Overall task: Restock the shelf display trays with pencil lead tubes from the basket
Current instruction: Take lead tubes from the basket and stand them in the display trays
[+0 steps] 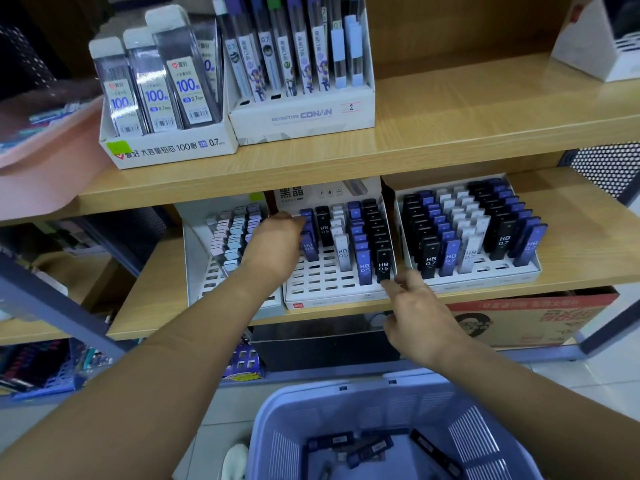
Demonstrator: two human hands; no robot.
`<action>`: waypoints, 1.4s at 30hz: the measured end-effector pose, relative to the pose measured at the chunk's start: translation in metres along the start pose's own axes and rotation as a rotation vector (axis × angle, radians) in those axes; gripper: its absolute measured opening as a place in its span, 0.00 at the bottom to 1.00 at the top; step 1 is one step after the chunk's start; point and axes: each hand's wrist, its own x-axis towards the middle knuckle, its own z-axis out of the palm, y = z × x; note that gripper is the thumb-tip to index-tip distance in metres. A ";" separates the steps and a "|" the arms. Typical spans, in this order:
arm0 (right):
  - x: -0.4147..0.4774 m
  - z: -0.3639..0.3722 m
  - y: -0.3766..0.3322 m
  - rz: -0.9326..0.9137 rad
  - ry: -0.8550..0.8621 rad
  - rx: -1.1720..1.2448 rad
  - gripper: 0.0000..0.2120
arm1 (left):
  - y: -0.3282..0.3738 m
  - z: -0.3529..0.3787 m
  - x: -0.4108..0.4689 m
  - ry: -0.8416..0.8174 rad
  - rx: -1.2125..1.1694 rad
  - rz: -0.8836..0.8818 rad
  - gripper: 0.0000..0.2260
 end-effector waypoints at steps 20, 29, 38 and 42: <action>-0.118 0.173 0.105 0.320 -0.571 0.062 0.19 | 0.074 0.157 -0.268 -0.987 -0.203 -0.024 0.16; -0.140 0.275 0.107 0.254 -0.821 -0.029 0.31 | 0.095 0.237 -0.333 -1.171 -0.126 0.123 0.18; -0.148 0.313 0.100 0.021 -0.699 -0.261 0.22 | 0.105 0.257 -0.337 -1.093 0.014 0.140 0.20; -0.142 0.316 0.102 0.019 -0.761 -0.285 0.26 | 0.096 0.259 -0.338 -1.112 -0.002 0.042 0.17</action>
